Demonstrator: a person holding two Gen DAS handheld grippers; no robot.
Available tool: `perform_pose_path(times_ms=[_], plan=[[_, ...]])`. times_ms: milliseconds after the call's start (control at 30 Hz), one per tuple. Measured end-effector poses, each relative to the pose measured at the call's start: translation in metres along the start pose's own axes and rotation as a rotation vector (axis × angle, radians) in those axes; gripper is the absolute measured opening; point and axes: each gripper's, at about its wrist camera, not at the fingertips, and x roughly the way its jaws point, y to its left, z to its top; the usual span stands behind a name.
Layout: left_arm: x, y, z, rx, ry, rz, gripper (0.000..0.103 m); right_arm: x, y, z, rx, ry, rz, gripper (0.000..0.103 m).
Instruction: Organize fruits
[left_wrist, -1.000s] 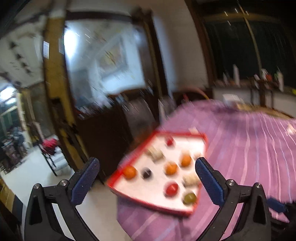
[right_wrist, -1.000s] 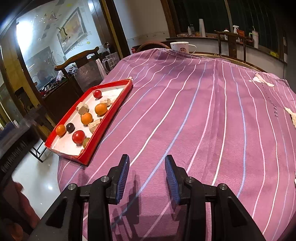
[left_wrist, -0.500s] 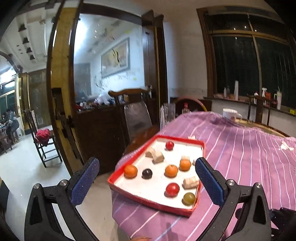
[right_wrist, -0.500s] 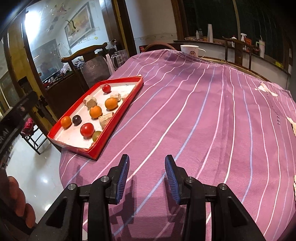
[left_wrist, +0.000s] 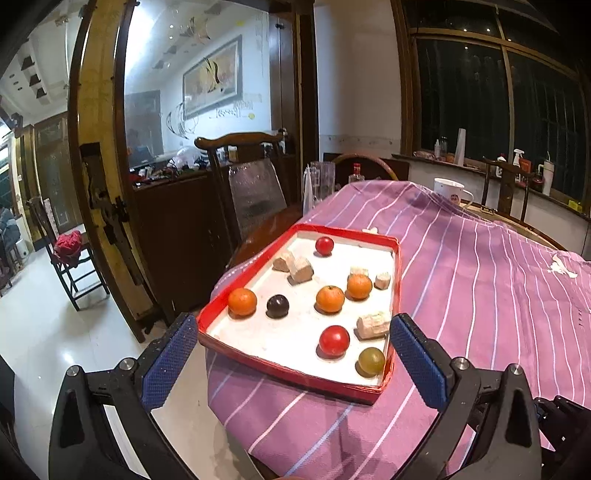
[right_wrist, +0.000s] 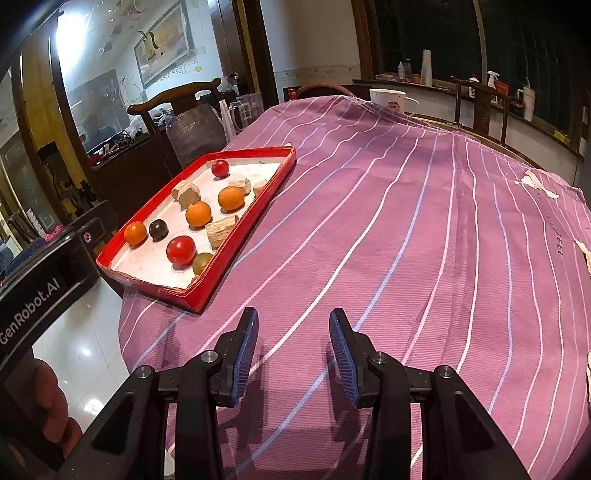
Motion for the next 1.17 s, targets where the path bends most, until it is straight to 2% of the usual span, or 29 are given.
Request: perform_pose_path(times_ms=[300,1067,1167], plan=[[0.014,-0.002,-0.003,-0.014,0.086,-0.025,0.103,0.0,0.0,0.0,-0.002,0.001,0.003,0.044],[0.021,-0.012,-0.006,0.016,0.129,-0.038,0.103,0.001,0.009,-0.001,-0.039,0.011,0.015,0.044],[0.024,-0.019,0.001,0.02,0.158,-0.075,0.103,-0.008,0.003,0.006,-0.03,0.004,0.016,0.044]])
